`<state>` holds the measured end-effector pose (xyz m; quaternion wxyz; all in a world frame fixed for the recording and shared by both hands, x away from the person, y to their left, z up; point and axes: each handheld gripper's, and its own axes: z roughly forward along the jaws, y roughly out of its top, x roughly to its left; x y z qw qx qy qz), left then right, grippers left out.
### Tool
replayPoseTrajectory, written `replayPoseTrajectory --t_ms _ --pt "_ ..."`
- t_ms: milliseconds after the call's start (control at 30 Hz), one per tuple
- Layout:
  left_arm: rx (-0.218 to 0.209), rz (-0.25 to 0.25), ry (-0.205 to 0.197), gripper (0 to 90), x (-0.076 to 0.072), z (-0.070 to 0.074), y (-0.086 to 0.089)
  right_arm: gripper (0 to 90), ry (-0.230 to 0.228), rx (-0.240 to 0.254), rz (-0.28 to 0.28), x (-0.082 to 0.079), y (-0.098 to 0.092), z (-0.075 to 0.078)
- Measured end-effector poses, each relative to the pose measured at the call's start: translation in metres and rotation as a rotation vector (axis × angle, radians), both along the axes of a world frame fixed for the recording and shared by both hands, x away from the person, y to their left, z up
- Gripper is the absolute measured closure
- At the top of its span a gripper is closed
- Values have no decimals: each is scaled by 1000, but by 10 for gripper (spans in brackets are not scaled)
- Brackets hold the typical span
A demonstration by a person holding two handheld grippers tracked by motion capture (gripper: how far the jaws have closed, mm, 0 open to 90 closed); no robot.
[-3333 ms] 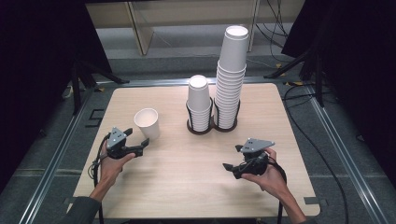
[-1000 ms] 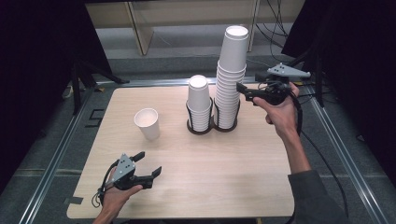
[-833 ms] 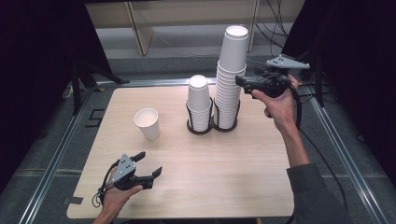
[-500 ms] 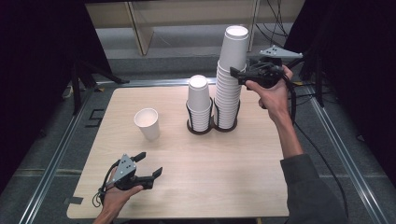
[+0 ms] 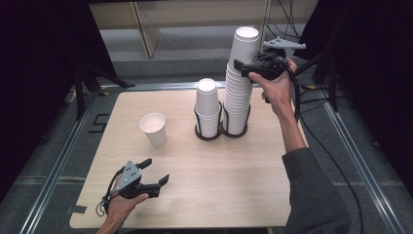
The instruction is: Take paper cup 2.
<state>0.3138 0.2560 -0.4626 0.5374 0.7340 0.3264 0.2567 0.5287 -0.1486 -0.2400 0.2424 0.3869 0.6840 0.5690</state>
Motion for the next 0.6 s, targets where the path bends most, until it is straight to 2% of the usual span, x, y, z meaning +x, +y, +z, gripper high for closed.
replayPoseTrajectory --t_ms 100,200,267,333,467,500,600 --pt "15 10 14 145 -2 2 0 139 -3 42 9 4 0 1" --pt "19 3 11 145 -2 1 0 123 -7 8 0 6 4 1" --pt "6 1 4 145 -1 1 -1 131 3 12 -1 7 6 2" --pt "17 2 7 145 -2 1 0 131 -6 10 1 10 6 2" --pt "5 1 1 145 -1 1 0 149 -2 23 1 10 7 3" --pt "-4 -9 -9 145 1 0 0 151 -20 8 -2 10 7 3" --pt "15 4 12 145 -2 1 0 160 -37 -1 -21 7 9 5"
